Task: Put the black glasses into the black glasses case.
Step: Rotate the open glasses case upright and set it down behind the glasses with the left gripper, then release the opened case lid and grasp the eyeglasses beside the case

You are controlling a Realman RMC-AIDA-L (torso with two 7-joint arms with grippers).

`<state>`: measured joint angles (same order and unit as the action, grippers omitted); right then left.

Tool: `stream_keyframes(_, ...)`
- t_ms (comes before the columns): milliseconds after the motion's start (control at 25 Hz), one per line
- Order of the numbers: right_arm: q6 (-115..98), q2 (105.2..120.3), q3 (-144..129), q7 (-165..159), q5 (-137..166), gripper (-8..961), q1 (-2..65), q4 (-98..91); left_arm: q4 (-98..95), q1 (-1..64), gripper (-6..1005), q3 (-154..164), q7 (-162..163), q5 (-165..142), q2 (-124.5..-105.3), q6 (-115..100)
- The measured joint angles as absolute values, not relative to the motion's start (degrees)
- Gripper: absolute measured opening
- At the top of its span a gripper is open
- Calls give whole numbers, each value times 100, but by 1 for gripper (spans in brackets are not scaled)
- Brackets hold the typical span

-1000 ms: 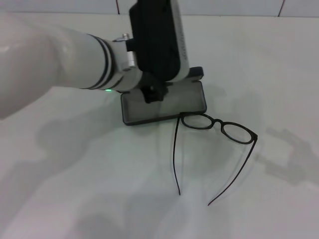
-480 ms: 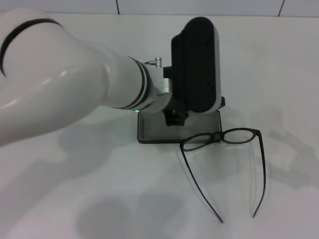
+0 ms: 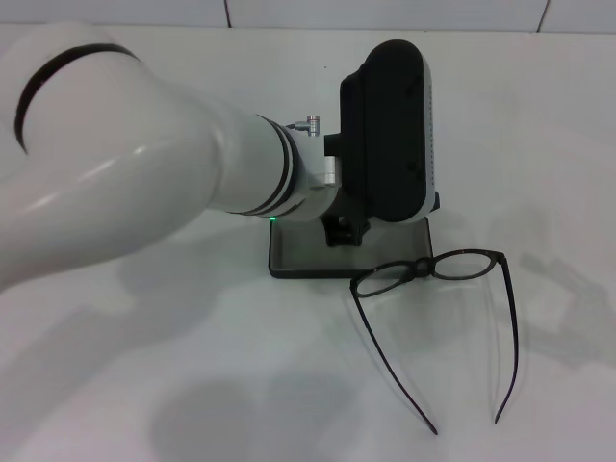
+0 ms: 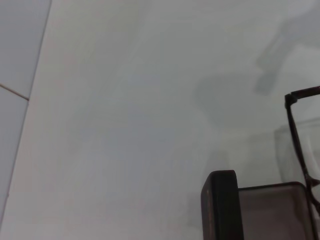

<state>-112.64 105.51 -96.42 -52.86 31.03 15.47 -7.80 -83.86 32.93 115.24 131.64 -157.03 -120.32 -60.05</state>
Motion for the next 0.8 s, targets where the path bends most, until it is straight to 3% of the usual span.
stream_keyframes(520,-11163,10504,-9668,-5260,3126,866,1574,-746,-8761,3100,368,11579,13174,-15727,-12021,-5953)
stream_keyframes(640,-10885,10372,-9667,-5222,3390,865,1729,-761,-9113,2976,413,11501,13174,-15717,-12012,-6133)
stream_keyframes(800,-10571,9988,-9650,-5397,4144,839,2353,-815,-9980,2580,444,11179,13213,-15454,-12007,-6468)
